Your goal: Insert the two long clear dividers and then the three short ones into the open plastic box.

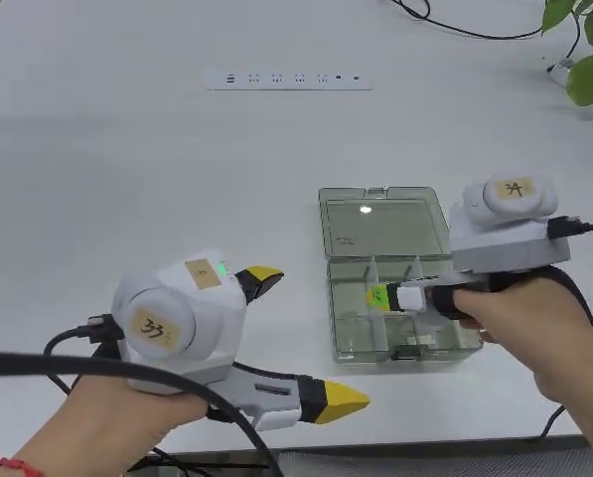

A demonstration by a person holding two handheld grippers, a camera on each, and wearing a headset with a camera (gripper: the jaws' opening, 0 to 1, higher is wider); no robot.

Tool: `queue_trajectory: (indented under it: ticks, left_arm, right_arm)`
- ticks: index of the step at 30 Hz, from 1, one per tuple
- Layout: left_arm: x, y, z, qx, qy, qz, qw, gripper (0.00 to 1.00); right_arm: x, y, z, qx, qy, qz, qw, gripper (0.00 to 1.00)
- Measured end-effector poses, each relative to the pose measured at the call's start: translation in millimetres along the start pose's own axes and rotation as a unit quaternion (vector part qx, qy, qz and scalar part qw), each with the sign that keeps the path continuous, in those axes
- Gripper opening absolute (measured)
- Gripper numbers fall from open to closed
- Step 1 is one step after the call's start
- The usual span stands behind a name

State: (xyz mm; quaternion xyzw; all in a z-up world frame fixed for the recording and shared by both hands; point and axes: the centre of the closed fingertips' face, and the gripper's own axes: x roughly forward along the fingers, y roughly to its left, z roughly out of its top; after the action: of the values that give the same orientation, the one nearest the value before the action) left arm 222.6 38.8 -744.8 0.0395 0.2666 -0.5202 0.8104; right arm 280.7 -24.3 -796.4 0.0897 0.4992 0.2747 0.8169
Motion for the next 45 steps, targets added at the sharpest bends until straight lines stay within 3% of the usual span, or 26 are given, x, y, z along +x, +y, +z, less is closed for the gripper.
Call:
queue_trajectory:
  ticks: [9, 16, 20, 22, 23, 30, 37, 40, 41, 42, 45]
  left_arm:
    - [-7.3, -3.6, 5.2, -0.006, -0.001, 0.019, 0.9998, 0.96]
    - [-13.0, -8.8, 14.6, -0.020, -0.013, 0.035, 0.9991, 0.96]
    - [-15.4, -11.3, 19.7, -0.023, -0.017, 0.045, 0.9986, 0.96]
    - [-16.2, -12.0, 21.5, -0.023, -0.019, 0.050, 0.9983, 0.96]
    - [-16.7, -12.3, 23.0, -0.025, -0.021, 0.054, 0.9980, 0.96]
    - [-16.7, -13.5, 25.2, -0.029, -0.031, 0.070, 0.9966, 0.96]
    - [-16.9, -19.5, 25.5, -0.026, -0.031, 0.069, 0.9968, 0.96]
    - [-16.3, -19.0, 23.9, -0.026, -0.029, 0.067, 0.9970, 0.96]
    - [-16.2, -18.4, 23.9, -0.026, -0.029, 0.066, 0.9970, 0.96]
    - [-16.0, -17.5, 23.8, -0.026, -0.029, 0.067, 0.9970, 0.96]
    - [-14.3, -16.2, 24.9, -0.028, -0.032, 0.063, 0.9971, 0.97]
  right_arm:
    - [-23.9, 17.3, 12.0, -0.021, -0.045, 0.044, 0.9978, 0.29]
    - [-48.3, 22.1, 14.5, -0.049, -0.058, 0.064, 0.9951, 0.36]
    - [-65.5, 25.8, 18.8, -0.082, -0.072, 0.085, 0.9904, 0.40]
    - [-73.2, 23.9, 16.6, -0.099, -0.064, 0.090, 0.9889, 0.41]
    - [-77.8, 22.4, 18.9, -0.120, -0.069, 0.093, 0.9859, 0.42]
    - [-97.1, 0.6, 15.6, -0.152, -0.063, 0.111, 0.9802, 0.48]
    - [-109.2, -25.1, 8.7, -0.201, -0.043, 0.099, 0.9737, 0.54]
    - [-112.9, -36.8, 3.6, -0.235, -0.030, 0.091, 0.9672, 0.53]
    - [-113.9, -39.2, 2.1, -0.234, -0.028, 0.089, 0.9677, 0.54]
    - [-114.7, -43.3, -0.5, -0.242, -0.021, 0.090, 0.9658, 0.54]
    - [-115.8, -54.3, -7.9, -0.288, -0.002, 0.085, 0.9540, 0.59]
